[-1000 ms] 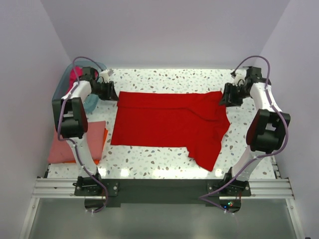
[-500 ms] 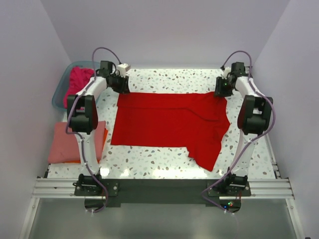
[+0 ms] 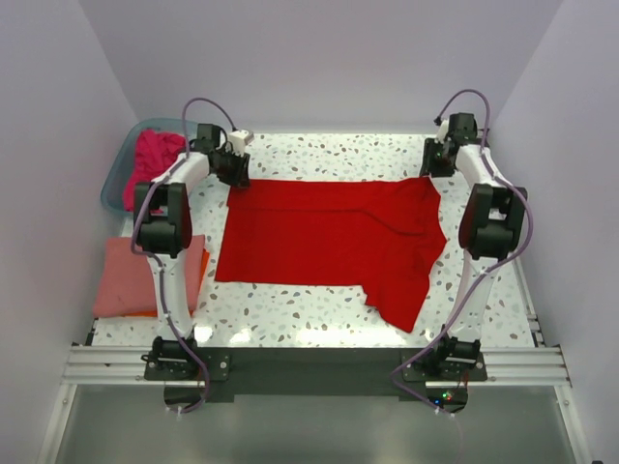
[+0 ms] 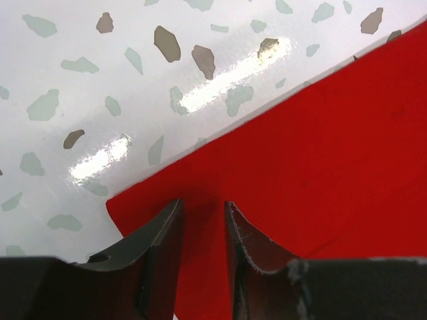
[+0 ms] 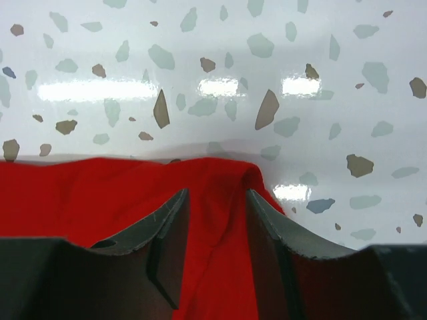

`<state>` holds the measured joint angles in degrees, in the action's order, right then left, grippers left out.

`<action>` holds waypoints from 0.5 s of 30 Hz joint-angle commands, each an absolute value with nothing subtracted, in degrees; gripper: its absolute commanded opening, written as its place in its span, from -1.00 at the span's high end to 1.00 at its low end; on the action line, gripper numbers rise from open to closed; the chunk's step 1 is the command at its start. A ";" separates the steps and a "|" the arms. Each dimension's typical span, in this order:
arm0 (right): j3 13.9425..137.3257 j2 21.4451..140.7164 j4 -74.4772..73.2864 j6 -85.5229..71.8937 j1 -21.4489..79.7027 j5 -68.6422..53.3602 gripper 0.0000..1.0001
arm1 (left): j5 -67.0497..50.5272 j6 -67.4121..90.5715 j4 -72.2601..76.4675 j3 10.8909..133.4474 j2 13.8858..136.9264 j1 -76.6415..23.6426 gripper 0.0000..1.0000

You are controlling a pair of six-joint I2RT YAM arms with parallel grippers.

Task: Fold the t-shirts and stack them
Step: Fold the tshirt

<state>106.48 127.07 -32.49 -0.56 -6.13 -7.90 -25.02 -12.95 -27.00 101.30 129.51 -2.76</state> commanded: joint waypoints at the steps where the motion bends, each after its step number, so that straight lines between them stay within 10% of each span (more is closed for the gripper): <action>1: 108.90 128.67 -30.59 -1.85 -6.24 -6.59 0.16 | -24.70 -14.15 -24.79 102.74 130.43 -2.72 0.29; 10: 108.81 130.08 -30.67 -2.11 -6.24 -6.68 0.35 | -24.44 -14.15 -25.40 104.15 131.75 -2.72 0.27; 15: 107.76 128.50 -31.11 -1.50 -6.50 -7.03 1.00 | -22.77 -13.71 -25.75 104.15 132.63 -2.64 0.29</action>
<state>107.02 130.34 -32.12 -1.45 -6.13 -7.03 -24.60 -13.06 -26.96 102.17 131.28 -2.76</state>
